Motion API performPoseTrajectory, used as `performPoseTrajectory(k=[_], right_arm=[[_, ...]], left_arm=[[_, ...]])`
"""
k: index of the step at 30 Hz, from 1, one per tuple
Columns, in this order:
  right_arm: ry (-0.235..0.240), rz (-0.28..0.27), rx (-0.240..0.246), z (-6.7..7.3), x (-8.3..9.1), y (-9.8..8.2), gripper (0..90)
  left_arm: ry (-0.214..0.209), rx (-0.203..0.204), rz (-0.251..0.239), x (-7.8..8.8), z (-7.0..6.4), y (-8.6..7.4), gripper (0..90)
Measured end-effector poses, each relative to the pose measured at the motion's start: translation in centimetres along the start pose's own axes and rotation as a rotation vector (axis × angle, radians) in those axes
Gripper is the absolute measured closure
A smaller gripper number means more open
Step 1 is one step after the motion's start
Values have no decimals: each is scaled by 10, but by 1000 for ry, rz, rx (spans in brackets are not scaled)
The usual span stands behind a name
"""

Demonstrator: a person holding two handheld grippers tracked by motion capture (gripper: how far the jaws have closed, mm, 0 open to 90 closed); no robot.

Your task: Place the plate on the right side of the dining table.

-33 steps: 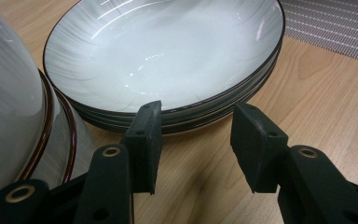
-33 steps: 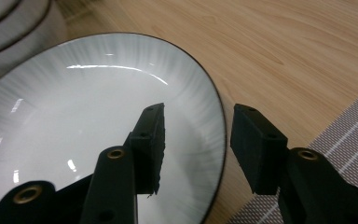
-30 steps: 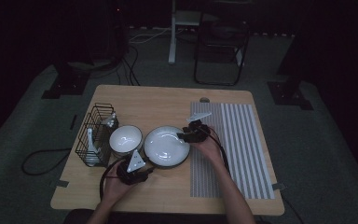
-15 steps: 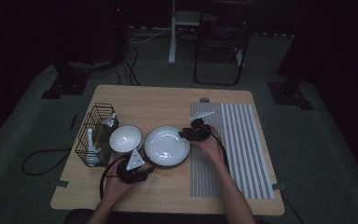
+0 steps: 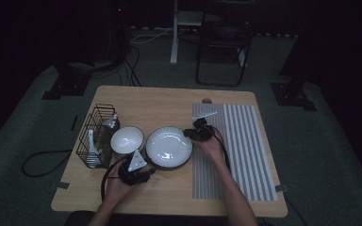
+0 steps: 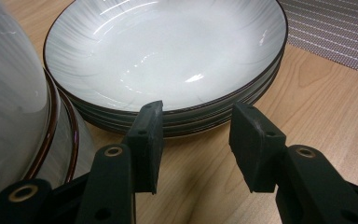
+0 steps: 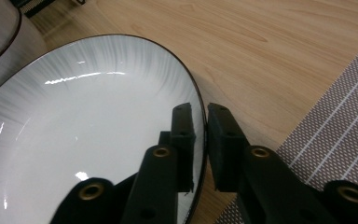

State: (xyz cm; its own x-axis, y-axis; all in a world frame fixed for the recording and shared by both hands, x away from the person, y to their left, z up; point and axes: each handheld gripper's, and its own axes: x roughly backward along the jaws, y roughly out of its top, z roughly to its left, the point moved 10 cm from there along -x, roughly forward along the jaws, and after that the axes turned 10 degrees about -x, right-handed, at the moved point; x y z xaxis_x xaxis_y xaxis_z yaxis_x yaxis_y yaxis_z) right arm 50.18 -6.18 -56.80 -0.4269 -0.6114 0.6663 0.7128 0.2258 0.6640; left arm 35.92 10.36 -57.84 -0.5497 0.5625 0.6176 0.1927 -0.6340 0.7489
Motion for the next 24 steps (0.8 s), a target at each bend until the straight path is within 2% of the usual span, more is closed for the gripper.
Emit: performPoseTrajectory(k=[12, 15, 19, 24], right_arm=[[22, -13, -38, -5, 8, 0, 858], [25, -8, -34, -5, 8, -1, 848], [3, 12, -19, -4, 3, -4, 826], [10, 21, -51, -4, 2, -4, 847]], left_arm=[[0, 5, 2, -4, 1, 1, 549], [-2, 7, 4, -4, 2, 2, 549], [10, -2, 10, -4, 2, 1, 553], [21, -3, 13, -4, 3, 2, 553]])
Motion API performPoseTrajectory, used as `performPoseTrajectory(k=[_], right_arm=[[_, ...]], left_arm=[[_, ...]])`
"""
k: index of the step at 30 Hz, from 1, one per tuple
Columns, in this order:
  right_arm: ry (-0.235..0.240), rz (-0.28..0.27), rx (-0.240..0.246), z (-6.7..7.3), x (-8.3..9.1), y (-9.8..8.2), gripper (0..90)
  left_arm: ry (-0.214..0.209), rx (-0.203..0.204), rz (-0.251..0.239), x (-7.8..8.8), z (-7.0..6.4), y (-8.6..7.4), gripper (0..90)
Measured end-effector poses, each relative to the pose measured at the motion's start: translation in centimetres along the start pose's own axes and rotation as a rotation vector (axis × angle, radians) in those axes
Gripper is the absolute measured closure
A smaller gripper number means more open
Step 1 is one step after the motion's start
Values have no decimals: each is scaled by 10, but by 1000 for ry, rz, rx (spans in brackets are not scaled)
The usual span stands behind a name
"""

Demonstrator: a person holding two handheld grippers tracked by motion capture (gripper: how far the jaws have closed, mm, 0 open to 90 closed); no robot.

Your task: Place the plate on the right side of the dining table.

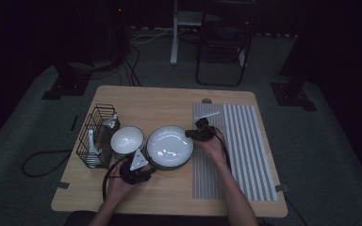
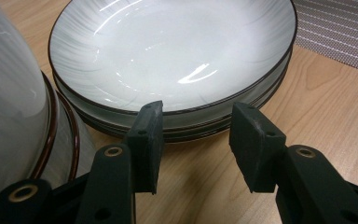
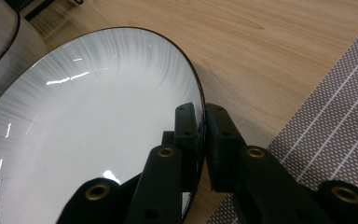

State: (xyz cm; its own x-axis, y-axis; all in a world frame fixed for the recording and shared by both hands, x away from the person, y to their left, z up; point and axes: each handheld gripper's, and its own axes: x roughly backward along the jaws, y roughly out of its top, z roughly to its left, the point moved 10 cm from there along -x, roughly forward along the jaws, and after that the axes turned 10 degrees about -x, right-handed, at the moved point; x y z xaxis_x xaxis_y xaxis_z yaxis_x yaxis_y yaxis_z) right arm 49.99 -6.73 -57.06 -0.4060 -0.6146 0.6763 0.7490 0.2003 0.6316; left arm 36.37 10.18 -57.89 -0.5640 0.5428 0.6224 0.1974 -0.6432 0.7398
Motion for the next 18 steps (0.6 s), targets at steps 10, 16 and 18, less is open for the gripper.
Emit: performPoseTrajectory(k=[10, 16, 18], right_arm=[[-3, -11, -14, 2, 7, 0, 865], [-5, -27, -22, 1, 11, 1, 868], [-14, -34, -23, -1, 14, 2, 869]], left_arm=[[8, 20, -23, 0, 1, 3, 543], [12, 39, -59, 2, 0, 10, 532], [24, 38, -60, 2, 1, 11, 532]])
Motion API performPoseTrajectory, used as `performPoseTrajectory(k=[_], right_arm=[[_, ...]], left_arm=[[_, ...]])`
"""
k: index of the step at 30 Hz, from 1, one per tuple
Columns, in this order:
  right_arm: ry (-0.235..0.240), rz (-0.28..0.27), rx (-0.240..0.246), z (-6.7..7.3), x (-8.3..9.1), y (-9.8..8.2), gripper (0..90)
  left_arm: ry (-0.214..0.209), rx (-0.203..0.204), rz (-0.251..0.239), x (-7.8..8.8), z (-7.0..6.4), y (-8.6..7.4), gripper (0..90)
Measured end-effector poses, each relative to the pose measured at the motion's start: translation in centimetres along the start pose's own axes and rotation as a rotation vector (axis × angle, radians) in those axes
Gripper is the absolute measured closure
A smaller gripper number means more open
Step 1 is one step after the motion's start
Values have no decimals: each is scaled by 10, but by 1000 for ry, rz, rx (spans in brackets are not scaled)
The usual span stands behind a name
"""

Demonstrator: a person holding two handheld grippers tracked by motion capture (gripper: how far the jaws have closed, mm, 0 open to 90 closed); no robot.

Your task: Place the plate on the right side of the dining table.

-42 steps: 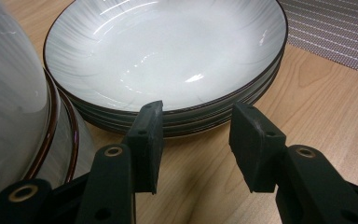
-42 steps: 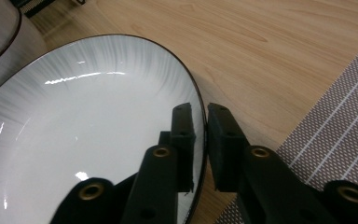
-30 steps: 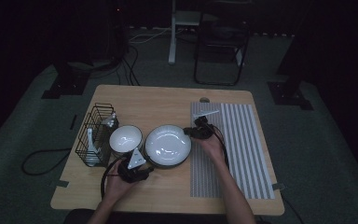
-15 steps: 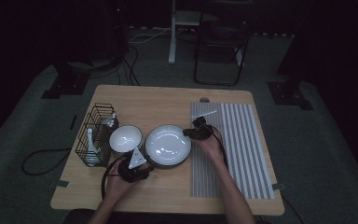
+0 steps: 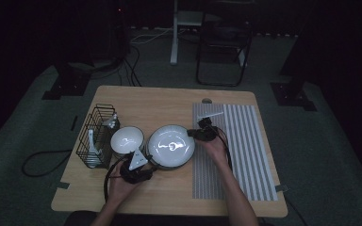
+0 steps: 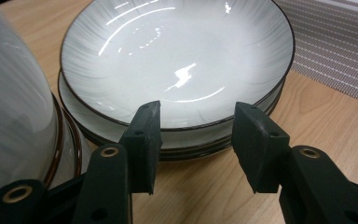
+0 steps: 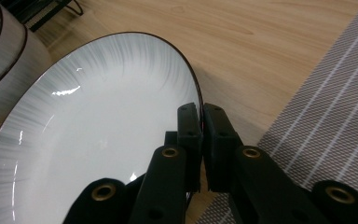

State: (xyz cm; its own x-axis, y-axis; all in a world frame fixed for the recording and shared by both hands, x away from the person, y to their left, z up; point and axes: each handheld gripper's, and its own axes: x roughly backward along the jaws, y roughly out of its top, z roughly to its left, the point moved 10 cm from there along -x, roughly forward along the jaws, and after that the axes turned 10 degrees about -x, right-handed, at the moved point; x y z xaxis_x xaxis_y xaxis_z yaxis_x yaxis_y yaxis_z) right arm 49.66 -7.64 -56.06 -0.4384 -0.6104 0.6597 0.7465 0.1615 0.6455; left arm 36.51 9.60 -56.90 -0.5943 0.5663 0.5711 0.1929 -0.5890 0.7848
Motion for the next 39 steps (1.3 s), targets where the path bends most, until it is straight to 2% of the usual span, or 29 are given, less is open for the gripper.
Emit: performPoseTrajectory(k=[6, 10, 15, 21, 28, 33, 35, 39], right_arm=[[-25, -11, 9, -3, 6, 3, 869], [-38, -11, 15, -4, 9, 3, 869], [-56, -19, 11, -6, 12, 5, 868], [-63, -24, 14, -7, 15, 5, 867], [-44, -16, 3, -8, 15, 4, 846], [-27, 30, -6, -9, 6, -4, 752], [-7, 38, -16, -8, 4, -6, 722], [2, 44, -35, -8, 2, -7, 675]], left_arm=[[28, -7, 17, -5, 2, 3, 544], [41, -9, 49, -13, 4, 4, 563], [35, 11, 62, -19, 4, 6, 575], [35, 1, 64, -20, 3, 8, 583], [23, 13, 55, -20, 3, 7, 594], [18, 18, 53, -20, 3, 7, 597], [17, 19, 52, -20, 3, 7, 597], [17, 19, 50, -20, 3, 7, 597]])
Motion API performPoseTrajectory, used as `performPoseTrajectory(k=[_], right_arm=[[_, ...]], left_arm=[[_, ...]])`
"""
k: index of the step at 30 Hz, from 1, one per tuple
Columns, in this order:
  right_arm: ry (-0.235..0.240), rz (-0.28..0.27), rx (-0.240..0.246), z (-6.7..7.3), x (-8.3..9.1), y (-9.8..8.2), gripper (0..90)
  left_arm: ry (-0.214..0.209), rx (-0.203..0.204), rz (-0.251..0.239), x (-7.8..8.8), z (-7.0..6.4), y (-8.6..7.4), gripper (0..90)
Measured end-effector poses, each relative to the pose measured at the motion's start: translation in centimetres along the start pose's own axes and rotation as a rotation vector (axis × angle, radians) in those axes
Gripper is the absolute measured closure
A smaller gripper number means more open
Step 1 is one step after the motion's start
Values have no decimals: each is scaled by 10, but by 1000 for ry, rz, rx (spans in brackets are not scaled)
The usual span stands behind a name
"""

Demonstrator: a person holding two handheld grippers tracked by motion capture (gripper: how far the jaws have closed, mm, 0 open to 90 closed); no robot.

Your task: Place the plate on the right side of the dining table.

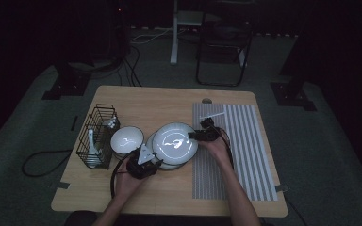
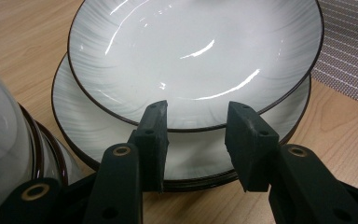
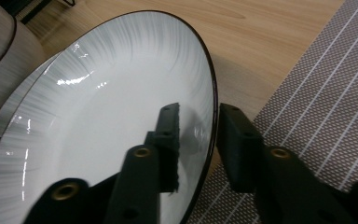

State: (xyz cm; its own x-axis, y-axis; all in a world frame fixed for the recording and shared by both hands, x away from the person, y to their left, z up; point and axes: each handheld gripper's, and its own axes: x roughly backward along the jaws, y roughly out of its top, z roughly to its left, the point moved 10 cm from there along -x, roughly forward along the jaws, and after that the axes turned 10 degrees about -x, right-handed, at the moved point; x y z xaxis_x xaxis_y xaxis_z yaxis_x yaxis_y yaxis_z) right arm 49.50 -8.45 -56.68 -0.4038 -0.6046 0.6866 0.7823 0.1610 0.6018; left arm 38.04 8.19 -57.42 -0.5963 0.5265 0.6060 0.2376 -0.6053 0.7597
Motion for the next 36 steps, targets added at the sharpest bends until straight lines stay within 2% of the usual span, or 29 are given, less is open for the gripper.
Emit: performPoseTrajectory(k=[6, 9, 17, 23, 32, 36], right_arm=[[54, 22, -58, -1, -3, -2, 659], [96, 31, -81, 2, -5, -3, 710], [121, 29, -118, 0, -5, -3, 745], [164, 10, -180, -2, -3, -2, 797], [159, -28, -204, -1, 0, 1, 824], [164, -46, -241, -1, -1, 1, 831]], left_arm=[[-6, 2, -2, 0, -1, 0, 596], [-12, 2, -4, -1, -2, 0, 595], [-12, 0, -13, -1, -3, 0, 592], [-13, -3, -11, -1, -3, -1, 588], [-1, -16, -1, -2, -4, -3, 586], [0, -18, -1, -1, -4, -3, 582]])
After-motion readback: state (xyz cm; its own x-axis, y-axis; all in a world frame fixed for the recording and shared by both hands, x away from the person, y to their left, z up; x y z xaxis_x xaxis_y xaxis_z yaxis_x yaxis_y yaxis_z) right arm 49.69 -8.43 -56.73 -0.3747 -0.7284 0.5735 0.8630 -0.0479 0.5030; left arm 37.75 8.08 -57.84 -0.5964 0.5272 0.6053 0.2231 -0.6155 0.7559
